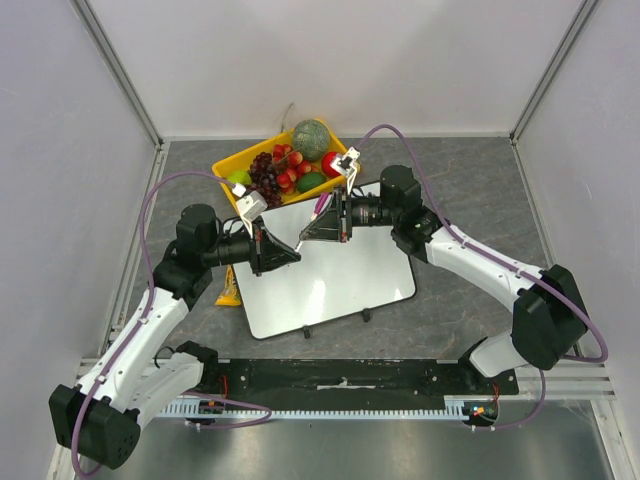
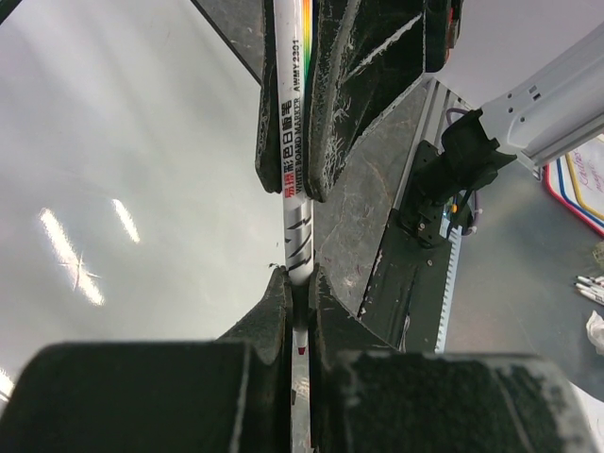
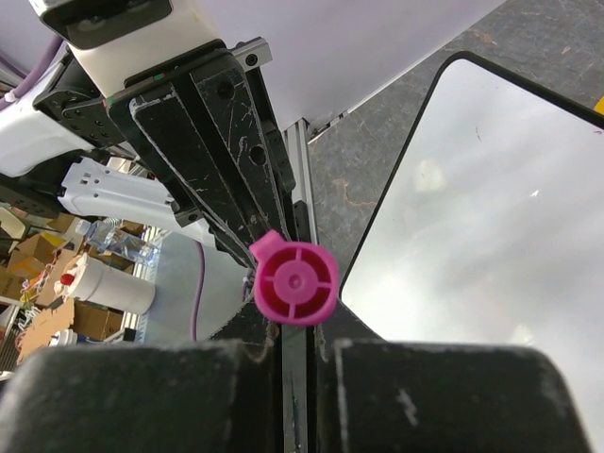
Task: Write a sentence on the whiteboard
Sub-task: Adjust the whiteboard marker, then move the whiteboard to the center of the board.
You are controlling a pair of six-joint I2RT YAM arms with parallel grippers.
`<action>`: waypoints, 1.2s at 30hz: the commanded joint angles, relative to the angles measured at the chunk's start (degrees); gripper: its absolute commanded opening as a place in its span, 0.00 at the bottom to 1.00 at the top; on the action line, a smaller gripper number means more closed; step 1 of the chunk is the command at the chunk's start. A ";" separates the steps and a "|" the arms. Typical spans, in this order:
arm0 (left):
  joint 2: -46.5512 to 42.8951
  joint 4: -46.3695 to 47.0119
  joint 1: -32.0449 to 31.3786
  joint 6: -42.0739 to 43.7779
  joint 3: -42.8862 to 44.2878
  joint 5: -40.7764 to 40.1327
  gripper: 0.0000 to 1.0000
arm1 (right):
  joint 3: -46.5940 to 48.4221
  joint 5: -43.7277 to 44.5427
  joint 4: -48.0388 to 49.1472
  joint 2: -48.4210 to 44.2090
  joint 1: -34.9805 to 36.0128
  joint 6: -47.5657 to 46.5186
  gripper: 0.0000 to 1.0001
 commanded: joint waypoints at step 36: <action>-4.84 -12.41 -33.47 -30.92 -4.59 -53.48 0.88 | -10.38 31.36 -22.11 -25.03 -0.32 -11.02 0.00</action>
